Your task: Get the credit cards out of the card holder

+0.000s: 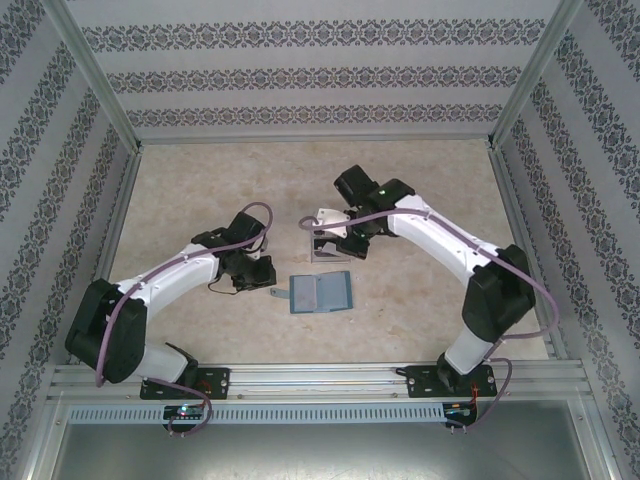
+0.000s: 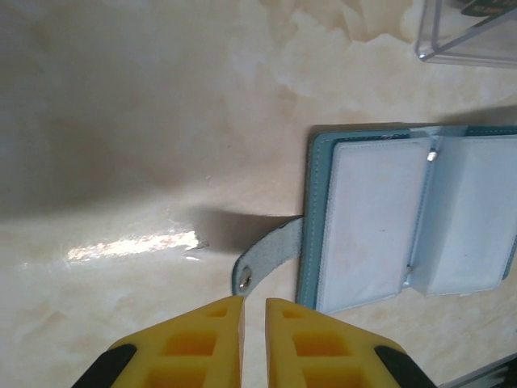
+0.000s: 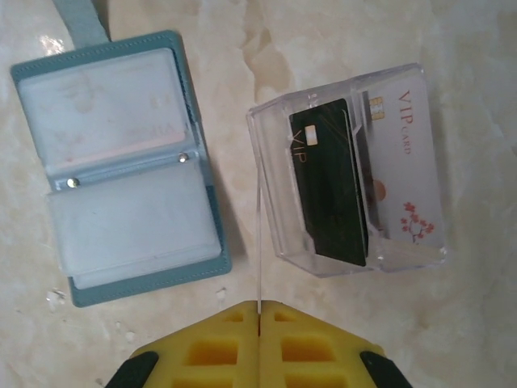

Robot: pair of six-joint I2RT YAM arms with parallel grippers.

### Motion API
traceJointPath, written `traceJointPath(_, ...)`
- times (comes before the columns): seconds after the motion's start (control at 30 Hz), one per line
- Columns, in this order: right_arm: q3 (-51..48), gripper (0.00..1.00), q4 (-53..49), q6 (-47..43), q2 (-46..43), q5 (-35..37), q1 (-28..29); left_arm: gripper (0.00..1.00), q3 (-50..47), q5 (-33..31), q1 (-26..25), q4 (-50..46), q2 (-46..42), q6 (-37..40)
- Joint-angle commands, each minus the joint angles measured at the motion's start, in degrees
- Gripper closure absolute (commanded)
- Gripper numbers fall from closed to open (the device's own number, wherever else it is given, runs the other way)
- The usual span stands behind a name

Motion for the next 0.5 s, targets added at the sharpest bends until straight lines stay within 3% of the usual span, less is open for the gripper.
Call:
traceJointPath(0.0, 5.8, 0.94, -5.5, -5.0, 3.8, 2.0, -0.5, 0.86, -0.9, -0.9, 1.2, -2.2, -1.4, 1.6)
traceJointPath(0.47, 29.7, 0.94, -16.0, -11.0, 21.5, 3.2, -1.4, 0.84, -2.0, -1.4, 2.5, -3.0, -3.2, 1.0)
